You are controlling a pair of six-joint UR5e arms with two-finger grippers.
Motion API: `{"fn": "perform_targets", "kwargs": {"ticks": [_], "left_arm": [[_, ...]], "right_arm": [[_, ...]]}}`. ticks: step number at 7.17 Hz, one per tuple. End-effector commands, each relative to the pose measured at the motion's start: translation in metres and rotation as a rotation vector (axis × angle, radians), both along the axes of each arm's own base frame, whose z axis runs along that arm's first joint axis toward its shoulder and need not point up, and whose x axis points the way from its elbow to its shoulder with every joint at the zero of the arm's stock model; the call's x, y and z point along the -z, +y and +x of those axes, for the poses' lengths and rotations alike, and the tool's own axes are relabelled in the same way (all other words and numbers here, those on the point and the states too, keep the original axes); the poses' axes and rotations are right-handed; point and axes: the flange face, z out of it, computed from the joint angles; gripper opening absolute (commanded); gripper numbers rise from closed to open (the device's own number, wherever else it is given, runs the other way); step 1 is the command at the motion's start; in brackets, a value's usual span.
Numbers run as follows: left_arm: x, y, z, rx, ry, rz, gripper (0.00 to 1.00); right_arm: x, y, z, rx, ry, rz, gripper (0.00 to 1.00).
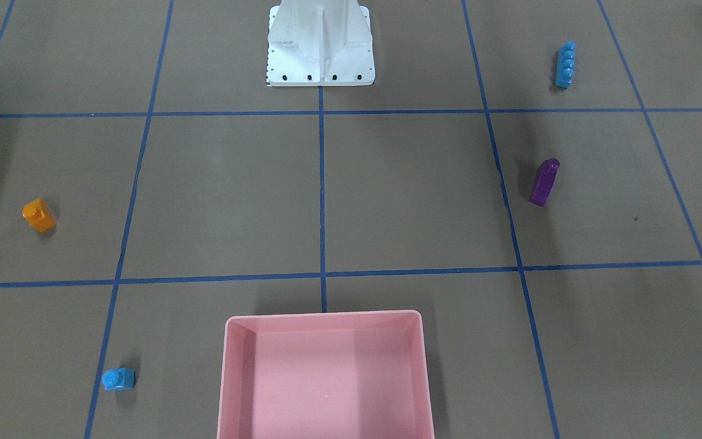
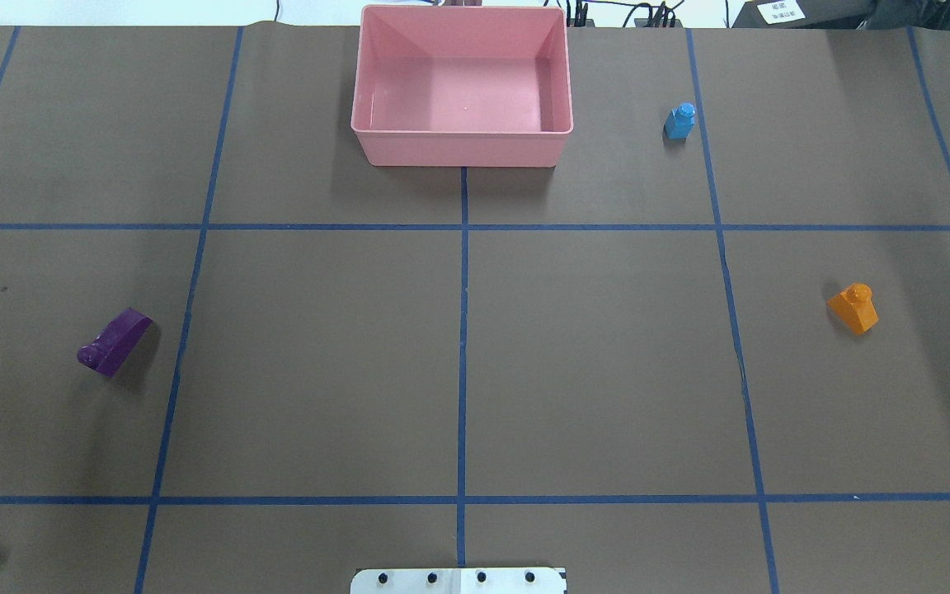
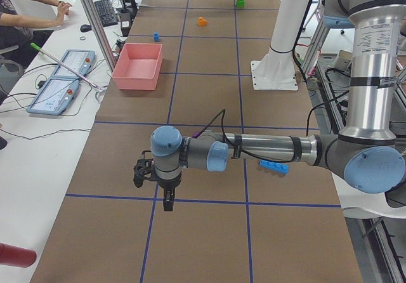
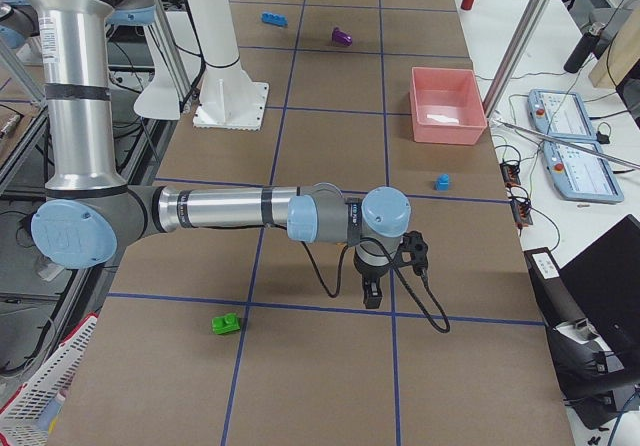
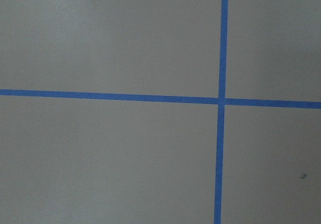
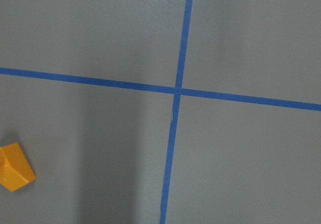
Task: Put all blocks into box
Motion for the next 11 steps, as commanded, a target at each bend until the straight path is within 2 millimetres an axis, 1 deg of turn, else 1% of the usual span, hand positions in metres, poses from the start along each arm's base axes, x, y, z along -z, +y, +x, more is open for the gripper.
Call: {"fn": "perform_targets", "kwargs": {"ticks": [1,2,3,4,5,6,7,8,9,10,11], "left_arm": [[-0.001,0.001,-0.001,0.001,-0.001,-0.003,1.0],[0.005,-0.001,0.0,-0.001,0.002,0.009,1.0],[0.016,-0.005,0.0,0.0,0.003,0.036,1.0],[0.023,-0.01,0.004,-0.008,0.003,0.093,1.0],[0.025,-0.009,0.004,0.0,0.006,0.182,1.0],[0.031,-0.009,0.004,-0.003,0.006,0.21,1.0],[0.052,-0.014,0.005,-0.003,0.011,0.257,1.0],[0.055,-0.013,0.011,-0.021,0.071,0.254,1.0],[0.054,-0.011,0.015,-0.034,0.126,0.241,1.0],[0.056,-0.011,0.023,-0.049,0.128,0.242,1.0],[0.058,-0.011,0.029,-0.06,0.129,0.245,1.0]], "right_arm": [[0.004,-0.001,0.0,0.001,0.0,0.009,1.0],[0.01,-0.003,0.0,0.0,-0.001,0.019,1.0],[0.028,-0.006,0.0,0.001,0.003,0.06,1.0],[0.037,-0.003,-0.001,0.002,0.0,0.076,1.0],[0.044,-0.004,-0.003,-0.003,-0.021,0.081,1.0],[0.068,-0.011,-0.018,-0.021,-0.08,0.073,1.0],[0.1,-0.03,-0.031,-0.045,-0.095,0.075,1.0],[0.108,-0.032,-0.069,0.018,-0.101,0.081,1.0],[0.134,-0.025,-0.128,0.13,-0.098,0.141,1.0],[0.142,-0.018,-0.176,0.154,-0.072,0.139,1.0],[0.153,-0.007,-0.226,0.127,0.0,0.219,1.0]]}}
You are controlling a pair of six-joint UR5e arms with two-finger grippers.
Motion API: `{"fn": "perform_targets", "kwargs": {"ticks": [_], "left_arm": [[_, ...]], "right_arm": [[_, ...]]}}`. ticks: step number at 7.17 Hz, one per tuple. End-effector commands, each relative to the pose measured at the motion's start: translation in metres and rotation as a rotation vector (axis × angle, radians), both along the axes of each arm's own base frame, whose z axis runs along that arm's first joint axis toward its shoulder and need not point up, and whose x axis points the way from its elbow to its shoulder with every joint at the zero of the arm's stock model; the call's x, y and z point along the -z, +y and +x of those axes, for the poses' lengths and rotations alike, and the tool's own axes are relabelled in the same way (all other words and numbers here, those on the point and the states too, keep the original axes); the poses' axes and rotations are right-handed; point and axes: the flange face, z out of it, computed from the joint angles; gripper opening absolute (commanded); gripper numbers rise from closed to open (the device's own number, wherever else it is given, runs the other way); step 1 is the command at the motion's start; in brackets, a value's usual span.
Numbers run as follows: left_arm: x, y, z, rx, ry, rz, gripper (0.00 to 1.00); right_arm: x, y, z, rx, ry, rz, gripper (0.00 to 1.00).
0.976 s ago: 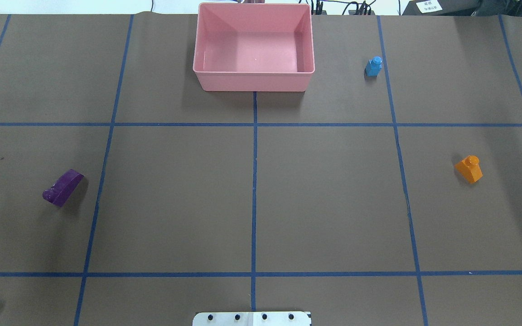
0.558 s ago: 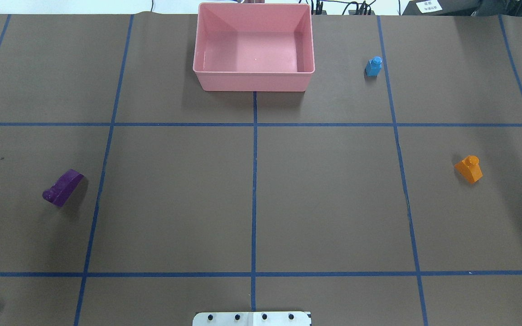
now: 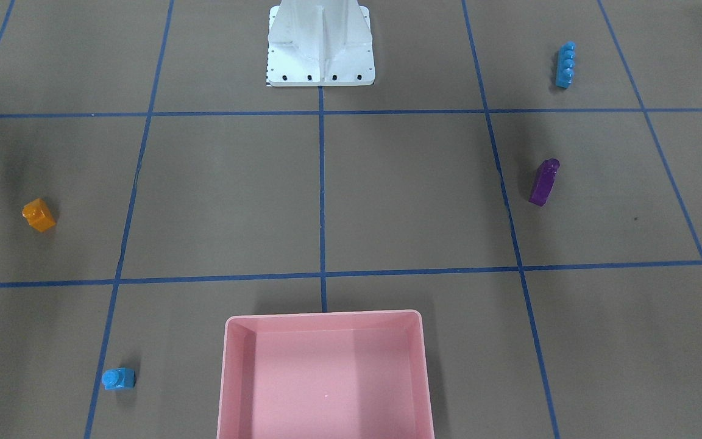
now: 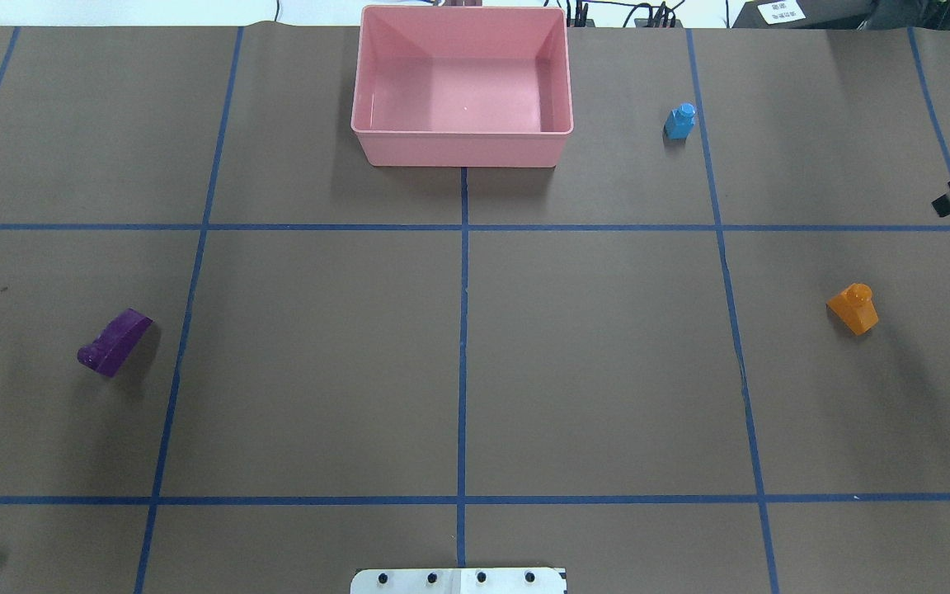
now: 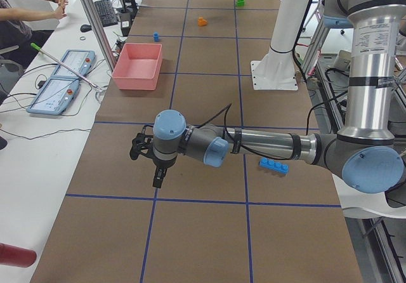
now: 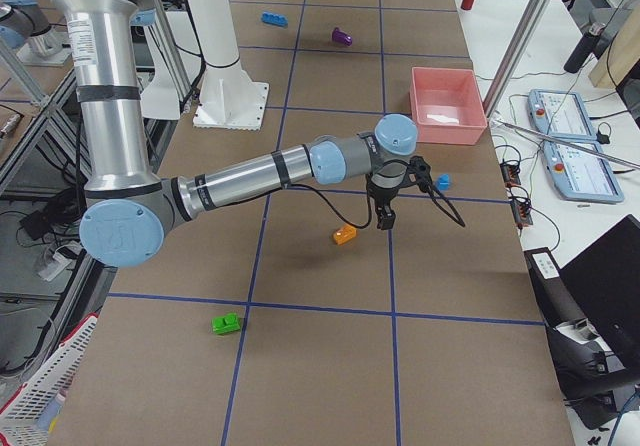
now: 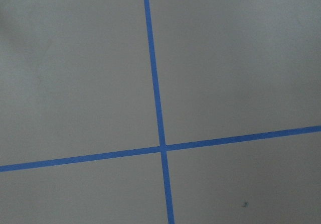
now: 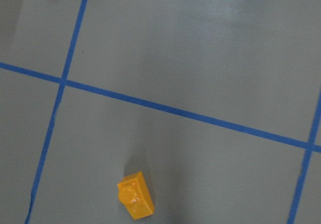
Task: Put all blocks into box
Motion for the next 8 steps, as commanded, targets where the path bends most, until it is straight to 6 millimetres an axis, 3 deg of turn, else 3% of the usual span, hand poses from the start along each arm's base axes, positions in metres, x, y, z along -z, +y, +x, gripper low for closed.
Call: {"fn": "perform_targets", "kwargs": {"ticks": [1,2,3,5,8], "left_arm": [[0.003,0.002,0.007,-0.015,0.005,0.008,1.0],[0.004,0.001,0.007,-0.016,0.007,0.011,1.0],[0.007,0.0,0.007,-0.007,0.013,0.006,1.0],[0.014,-0.001,0.008,0.006,0.021,0.014,1.0],[0.014,0.0,0.008,0.007,0.022,0.019,1.0]], "right_arm": [[-0.001,0.033,-0.093,0.036,0.08,0.125,1.0],[-0.006,0.045,-0.119,0.075,0.102,0.135,1.0],[-0.014,0.047,-0.128,0.097,0.121,0.136,0.92],[-0.046,0.046,-0.129,0.223,0.141,0.186,0.97],[-0.073,0.042,-0.135,0.266,0.151,0.16,0.98]]}}
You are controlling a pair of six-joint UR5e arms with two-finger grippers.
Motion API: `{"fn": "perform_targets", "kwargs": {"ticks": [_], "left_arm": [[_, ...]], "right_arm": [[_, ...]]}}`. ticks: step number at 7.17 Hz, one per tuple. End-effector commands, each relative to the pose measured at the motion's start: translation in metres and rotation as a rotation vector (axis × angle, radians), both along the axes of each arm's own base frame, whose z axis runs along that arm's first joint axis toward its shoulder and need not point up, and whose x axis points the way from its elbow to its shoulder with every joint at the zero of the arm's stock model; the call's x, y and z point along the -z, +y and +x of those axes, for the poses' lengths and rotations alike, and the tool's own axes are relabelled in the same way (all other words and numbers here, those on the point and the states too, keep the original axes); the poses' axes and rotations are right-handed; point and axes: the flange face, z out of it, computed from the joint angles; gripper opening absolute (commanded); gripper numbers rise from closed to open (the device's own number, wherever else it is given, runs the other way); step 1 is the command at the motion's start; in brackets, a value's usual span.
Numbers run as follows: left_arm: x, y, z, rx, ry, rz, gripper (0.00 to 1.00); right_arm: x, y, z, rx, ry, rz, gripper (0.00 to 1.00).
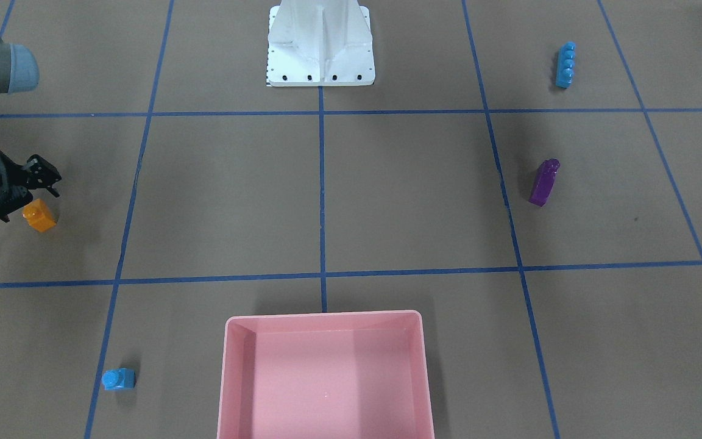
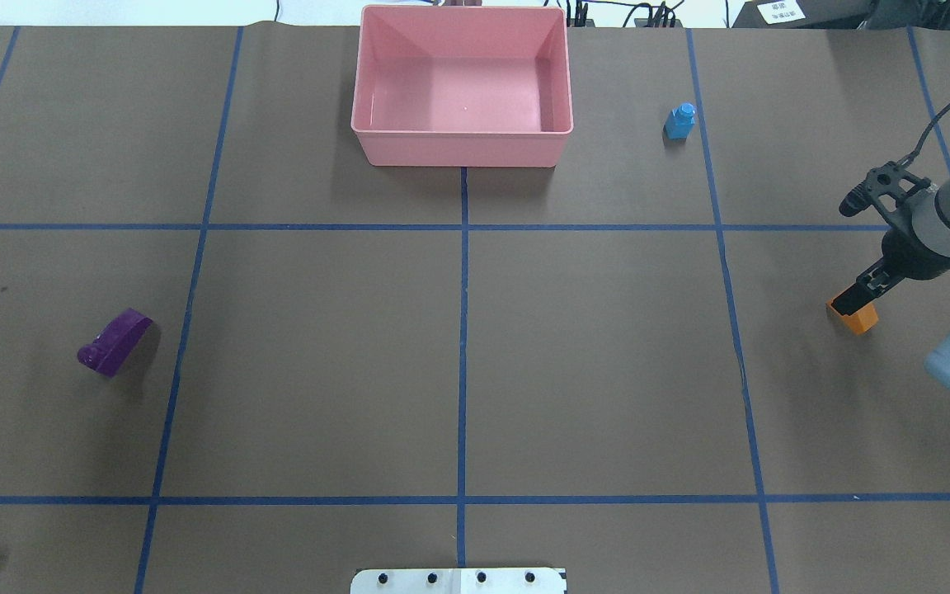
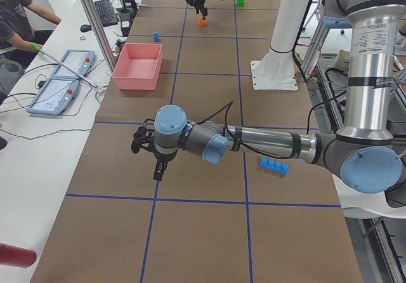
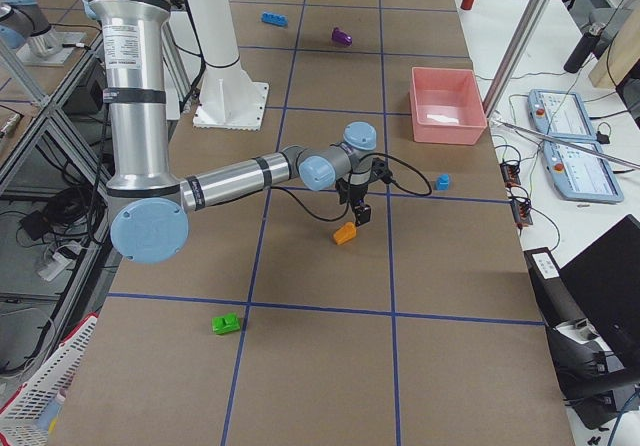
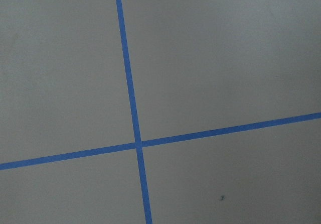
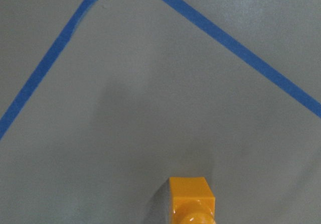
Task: Put all blocks into box
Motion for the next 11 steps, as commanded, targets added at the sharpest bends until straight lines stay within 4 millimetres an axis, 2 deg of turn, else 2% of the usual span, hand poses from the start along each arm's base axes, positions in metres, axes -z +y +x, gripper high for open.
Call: {"fn": "perform_targets", "kwargs": {"ticks": [1,3,4,6,8,9,10,11], "left_arm": [[0.001,0.0,0.0,0.001,0.0,0.005,1.0],[0.004,0.002,0.0,-0.001,0.001,0.01,1.0],[0.004,0.003,0.0,0.0,-0.001,0.009,1.0],[0.003,0.003,0.0,0.0,-0.001,0.009,1.0],[0.002,0.004,0.0,-0.001,0.001,0.007,1.0],[0.002,0.004,0.0,-0.001,0.001,0.007,1.0],[0.003,0.004,0.0,-0.001,0.001,0.009,1.0],[0.003,0.004,0.0,-0.001,0.001,0.009,1.0]], "right_arm": [[-0.023,-0.004,-0.004,0.032,0.014,-0.021,0.98],[-0.025,-0.019,-0.017,0.037,0.005,-0.037,0.98],[-0.023,-0.024,-0.023,0.044,-0.006,-0.046,0.94],[-0.025,-0.024,-0.023,0.047,-0.013,-0.056,0.61],[-0.035,-0.015,-0.01,0.05,-0.032,-0.086,0.43],[-0.042,-0.011,-0.003,0.043,-0.027,-0.095,0.28],[-0.041,-0.013,0.007,0.027,-0.029,-0.094,0.01],[-0.027,-0.019,0.024,-0.002,-0.054,-0.091,0.0]]}}
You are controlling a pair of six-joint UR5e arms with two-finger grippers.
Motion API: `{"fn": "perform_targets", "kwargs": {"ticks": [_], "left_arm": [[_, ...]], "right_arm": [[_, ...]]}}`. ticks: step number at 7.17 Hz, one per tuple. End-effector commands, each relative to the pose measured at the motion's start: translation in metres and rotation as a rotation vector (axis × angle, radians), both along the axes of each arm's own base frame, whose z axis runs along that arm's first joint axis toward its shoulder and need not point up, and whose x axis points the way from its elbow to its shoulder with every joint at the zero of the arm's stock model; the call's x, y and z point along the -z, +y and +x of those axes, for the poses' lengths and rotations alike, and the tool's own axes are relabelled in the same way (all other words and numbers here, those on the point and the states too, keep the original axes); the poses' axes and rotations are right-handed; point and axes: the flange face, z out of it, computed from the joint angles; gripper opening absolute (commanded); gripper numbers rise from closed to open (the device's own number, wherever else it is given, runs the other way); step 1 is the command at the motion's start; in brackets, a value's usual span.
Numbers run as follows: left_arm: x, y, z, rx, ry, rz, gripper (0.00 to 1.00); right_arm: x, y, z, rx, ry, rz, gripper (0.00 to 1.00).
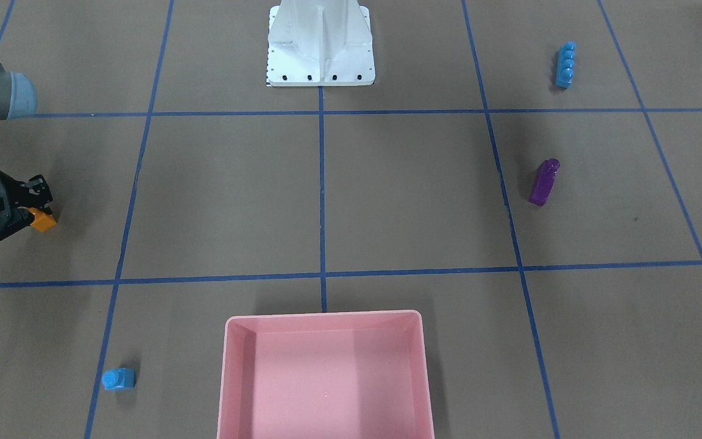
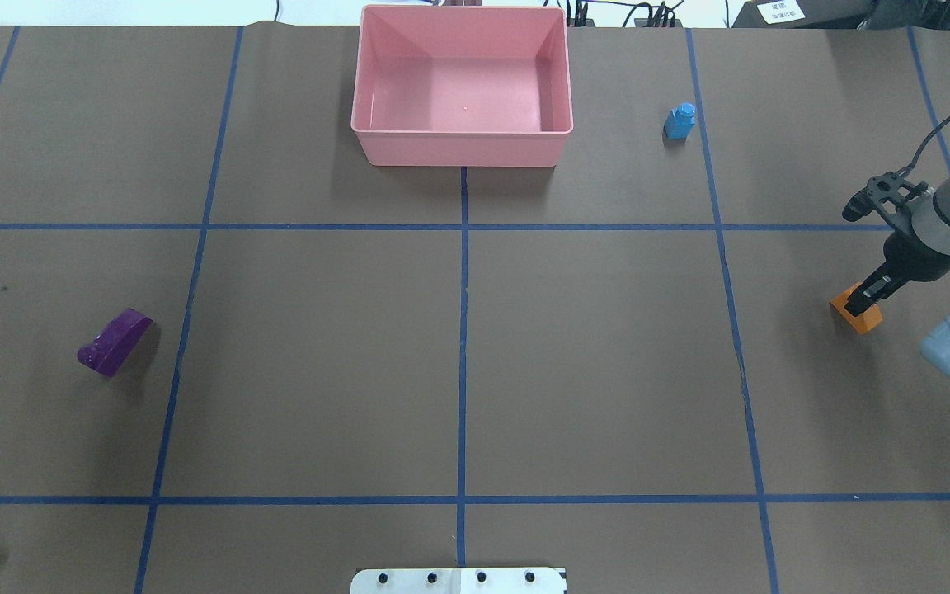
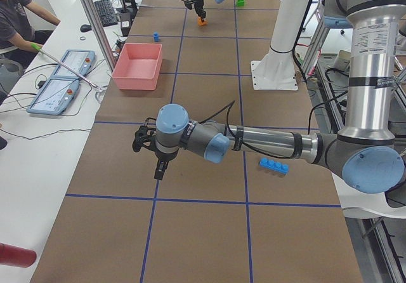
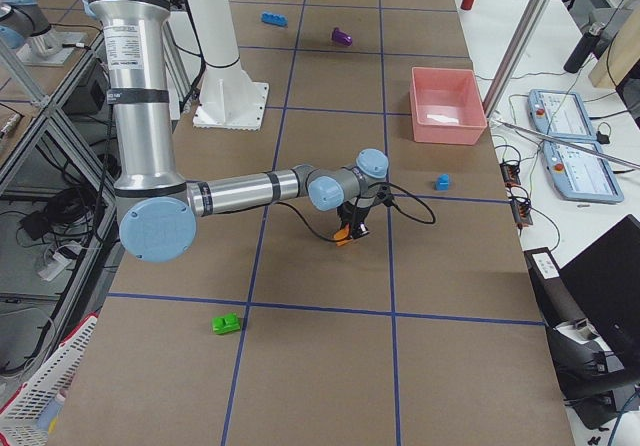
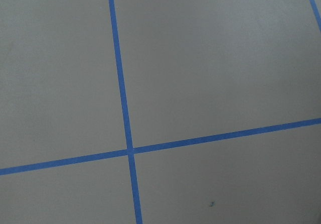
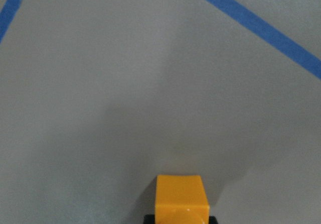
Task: Put all blocks into box
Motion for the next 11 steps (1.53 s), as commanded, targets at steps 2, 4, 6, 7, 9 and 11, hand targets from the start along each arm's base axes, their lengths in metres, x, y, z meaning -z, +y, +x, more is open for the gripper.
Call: {"fn": "perform_targets", "kwargs": {"ticks": [2,4,6,7,9,11], "left_arm": [[0.002,0.0,0.001,-0.003,0.01,0.0,1.0],[0.056,0.006,0.038,-0.056,0.059,0.05,1.0],[0.098,0.053,0.12,-0.114,0.05,0.014,1.0],[0.111,0.07,0.164,-0.119,0.048,-0.046,1.0],[0.12,0.088,0.225,-0.084,0.046,-0.059,1.0],[0.116,0.1,0.274,-0.074,-0.016,-0.051,1.0]], "right_arm": [[0.055,-0.019,0.084,-0.126,-0.141,-0.058,0.0],[0.108,-0.024,0.106,-0.189,-0.128,-0.092,0.0],[0.17,-0.051,0.101,-0.351,-0.146,-0.178,0.0],[0.206,-0.06,0.089,-0.41,-0.171,-0.213,0.0],[0.28,-0.077,0.045,-0.496,-0.205,-0.26,0.0],[0.307,-0.088,0.037,-0.527,-0.205,-0.214,0.0]]}}
